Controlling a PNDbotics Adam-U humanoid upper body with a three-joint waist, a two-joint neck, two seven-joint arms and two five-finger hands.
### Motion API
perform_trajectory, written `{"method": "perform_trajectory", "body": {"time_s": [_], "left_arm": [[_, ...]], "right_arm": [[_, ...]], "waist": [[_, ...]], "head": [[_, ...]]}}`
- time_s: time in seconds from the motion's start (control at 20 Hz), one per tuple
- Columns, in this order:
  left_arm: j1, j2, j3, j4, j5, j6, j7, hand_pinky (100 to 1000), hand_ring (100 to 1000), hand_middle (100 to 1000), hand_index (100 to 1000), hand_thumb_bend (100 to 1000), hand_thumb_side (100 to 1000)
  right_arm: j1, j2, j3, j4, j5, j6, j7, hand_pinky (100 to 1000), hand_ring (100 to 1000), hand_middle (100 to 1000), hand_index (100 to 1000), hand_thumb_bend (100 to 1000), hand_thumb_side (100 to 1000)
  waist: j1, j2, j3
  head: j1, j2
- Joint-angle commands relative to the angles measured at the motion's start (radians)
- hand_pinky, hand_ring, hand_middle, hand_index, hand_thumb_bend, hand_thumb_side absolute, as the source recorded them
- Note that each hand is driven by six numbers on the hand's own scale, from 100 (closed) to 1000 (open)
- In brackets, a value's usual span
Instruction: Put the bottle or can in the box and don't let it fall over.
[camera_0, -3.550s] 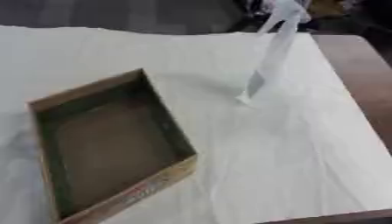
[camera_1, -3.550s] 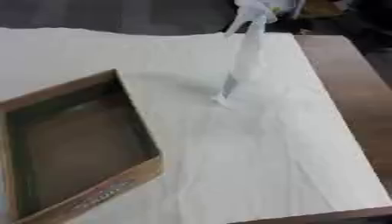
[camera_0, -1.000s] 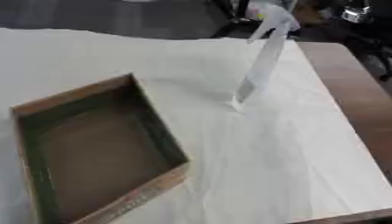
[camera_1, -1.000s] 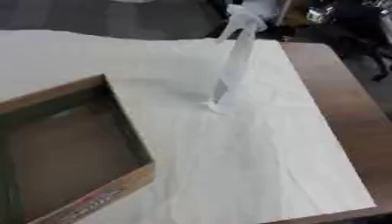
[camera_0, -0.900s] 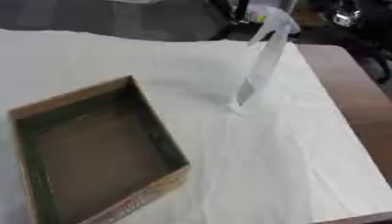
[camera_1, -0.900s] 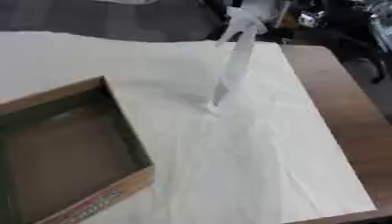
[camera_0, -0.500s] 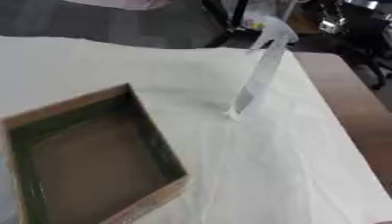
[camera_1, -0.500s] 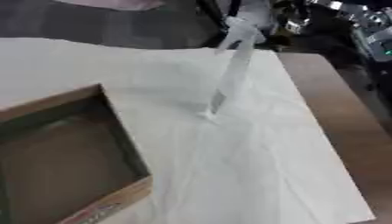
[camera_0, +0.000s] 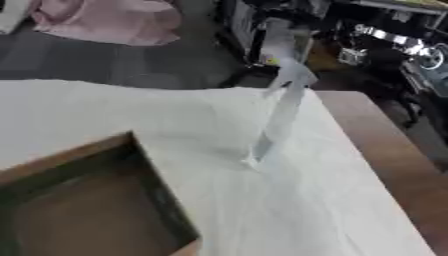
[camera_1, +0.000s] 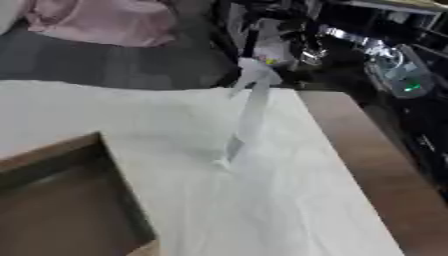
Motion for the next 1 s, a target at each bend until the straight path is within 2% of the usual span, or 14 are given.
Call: {"method": "perform_trajectory", "body": {"time_s": [0.05,0.7,1.0], "left_arm": [[-0.010,0.019,0.002,-0.017,0.007,-0.006,-0.003,676,438,908,927,223,807],[-0.016,0.025,0.005,-0.017,0.007,-0.011,-0.002,677,437,907,927,222,805],[-0.018,0.023,0.005,-0.017,0.005,-0.011,-0.001,677,435,907,927,222,807]], "right_arm": [[-0.018,-0.041,-0.002,-0.029,-0.027,-0.148,0.162,1000,1000,1000,1000,100,563],[-0.038,-0.031,0.027,-0.051,-0.019,-0.157,0.162,1000,1000,1000,1000,100,581],[-0.042,-0.021,0.036,-0.056,-0.019,-0.161,0.162,1000,1000,1000,1000,100,592]], "waist": [[0.003,-0.012,0.003],[-0.010,-0.008,0.020],[-0.011,-0.002,0.025]], "head": [[-0.014,-0.015],[-0.032,0.011],[-0.039,0.014]]}}
